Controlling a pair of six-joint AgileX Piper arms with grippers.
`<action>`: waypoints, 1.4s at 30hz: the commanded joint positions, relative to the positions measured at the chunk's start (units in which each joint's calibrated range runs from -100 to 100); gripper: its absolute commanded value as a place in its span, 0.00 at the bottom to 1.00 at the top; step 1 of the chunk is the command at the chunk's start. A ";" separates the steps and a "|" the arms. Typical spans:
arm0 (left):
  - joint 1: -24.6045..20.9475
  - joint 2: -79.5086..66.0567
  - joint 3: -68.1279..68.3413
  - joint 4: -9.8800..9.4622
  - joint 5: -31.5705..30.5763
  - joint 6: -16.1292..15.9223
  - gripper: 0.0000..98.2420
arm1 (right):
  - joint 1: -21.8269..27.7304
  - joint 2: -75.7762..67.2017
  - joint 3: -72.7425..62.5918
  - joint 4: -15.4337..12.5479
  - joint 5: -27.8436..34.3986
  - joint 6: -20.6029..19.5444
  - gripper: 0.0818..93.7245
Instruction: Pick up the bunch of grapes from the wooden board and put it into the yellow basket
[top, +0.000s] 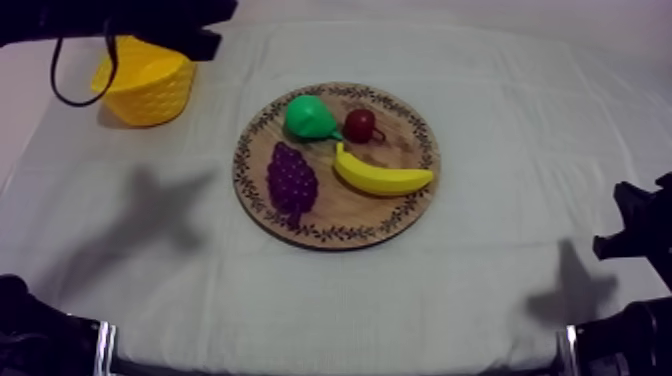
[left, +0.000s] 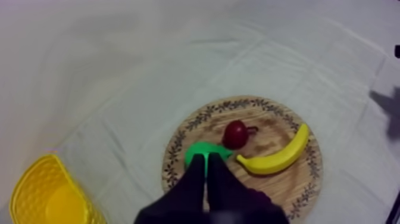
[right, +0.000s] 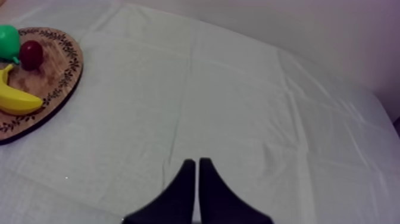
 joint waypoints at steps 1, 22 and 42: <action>0.47 3.83 -4.89 0.87 4.90 -2.49 0.00 | 0.00 0.00 -0.04 -0.02 0.00 -0.05 0.00; 3.14 26.31 -23.75 4.64 27.00 -14.11 0.00 | 0.00 0.00 -0.04 -0.02 0.00 -0.04 0.00; 5.38 31.71 -25.64 4.27 39.83 19.29 0.02 | 0.00 0.00 -0.04 -0.02 0.00 -0.04 0.00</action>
